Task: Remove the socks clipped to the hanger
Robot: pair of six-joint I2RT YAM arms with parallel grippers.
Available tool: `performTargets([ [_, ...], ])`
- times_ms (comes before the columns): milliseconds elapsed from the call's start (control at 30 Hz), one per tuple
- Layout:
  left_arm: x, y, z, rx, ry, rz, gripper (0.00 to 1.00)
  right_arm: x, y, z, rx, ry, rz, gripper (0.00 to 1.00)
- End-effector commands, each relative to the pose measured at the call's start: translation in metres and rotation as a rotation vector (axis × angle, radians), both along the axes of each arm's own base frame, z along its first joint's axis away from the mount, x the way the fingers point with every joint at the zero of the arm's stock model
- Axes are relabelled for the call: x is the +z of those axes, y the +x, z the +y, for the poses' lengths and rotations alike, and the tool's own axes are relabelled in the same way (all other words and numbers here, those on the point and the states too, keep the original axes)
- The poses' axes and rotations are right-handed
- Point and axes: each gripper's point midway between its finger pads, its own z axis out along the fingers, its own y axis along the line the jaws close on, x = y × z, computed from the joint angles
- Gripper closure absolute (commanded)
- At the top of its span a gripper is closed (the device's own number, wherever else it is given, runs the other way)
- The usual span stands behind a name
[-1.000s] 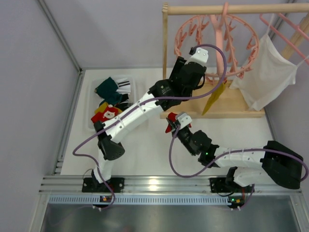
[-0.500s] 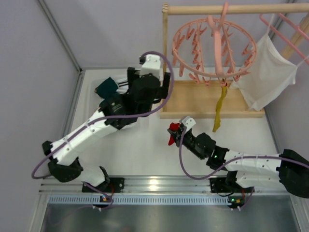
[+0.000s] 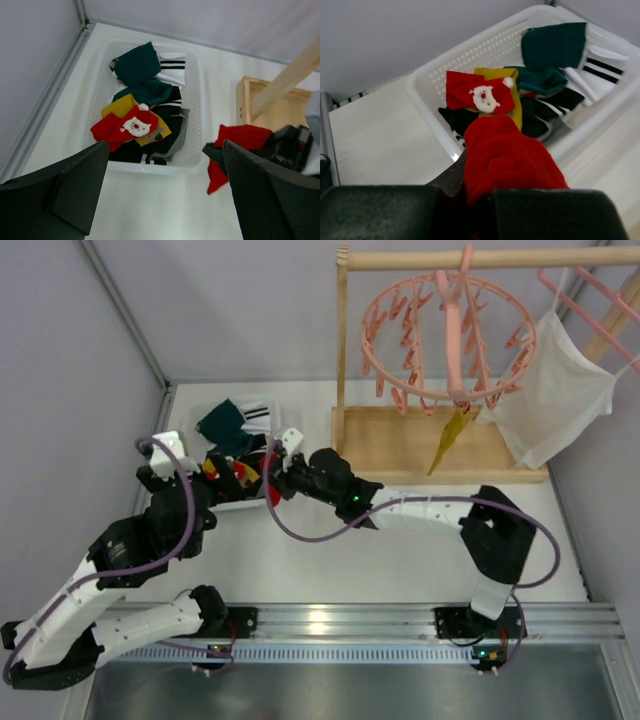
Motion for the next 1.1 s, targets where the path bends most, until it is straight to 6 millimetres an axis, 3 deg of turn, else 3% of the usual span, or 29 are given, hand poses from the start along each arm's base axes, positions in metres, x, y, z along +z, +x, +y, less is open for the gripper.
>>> performTargets([
  [0,-0.002,-0.015,0.037,0.094,-0.036,-0.032,0.02,0.005,0.020,0.044,0.100,-0.004,0.016,1.00],
  [67,0.002,-0.023,0.052,0.113,-0.060,-0.058,0.02,0.004,0.042,0.070,0.111,0.030,0.047,1.00],
  [233,-0.014,-0.026,0.062,0.135,-0.032,-0.058,0.02,0.001,0.089,0.112,0.168,0.002,0.022,0.99],
  [267,-0.017,-0.027,0.063,0.139,-0.037,-0.060,0.02,0.009,0.103,0.129,0.166,0.015,-0.007,0.98],
  [333,-0.024,-0.027,0.060,0.133,-0.070,-0.057,0.02,-0.004,0.112,0.137,0.181,-0.042,0.020,0.91],
  [367,-0.029,-0.026,0.057,0.125,-0.068,-0.048,0.02,0.008,0.122,0.147,0.183,-0.011,-0.002,0.83],
  [400,-0.032,-0.026,0.054,0.112,-0.059,-0.036,0.02,0.000,0.130,0.141,0.159,-0.041,0.030,0.55],
  [467,-0.035,-0.024,0.051,0.105,-0.044,-0.026,0.02,0.010,0.135,0.133,0.137,-0.028,0.029,0.25],
  [500,-0.035,-0.025,0.051,0.101,-0.045,-0.024,0.02,0.014,0.136,0.127,0.121,-0.029,0.027,0.01],
  [700,-0.034,-0.027,0.049,0.078,-0.092,-0.030,0.02,0.064,0.117,0.071,0.034,-0.014,0.000,0.01],
  [767,-0.034,-0.028,0.047,0.060,-0.105,-0.028,0.02,0.081,0.097,0.041,0.031,0.010,-0.007,0.01],
  [833,-0.033,-0.027,0.038,0.021,-0.109,-0.024,0.02,0.087,0.072,0.008,0.028,0.018,0.004,0.01],
  [900,-0.033,-0.026,0.030,-0.024,-0.099,-0.019,0.02,0.092,0.052,-0.011,0.043,0.039,0.017,0.01],
  [1067,-0.038,-0.023,-0.016,-0.217,-0.129,0.022,0.02,0.076,-0.016,-0.089,0.055,0.048,0.065,0.01],
])
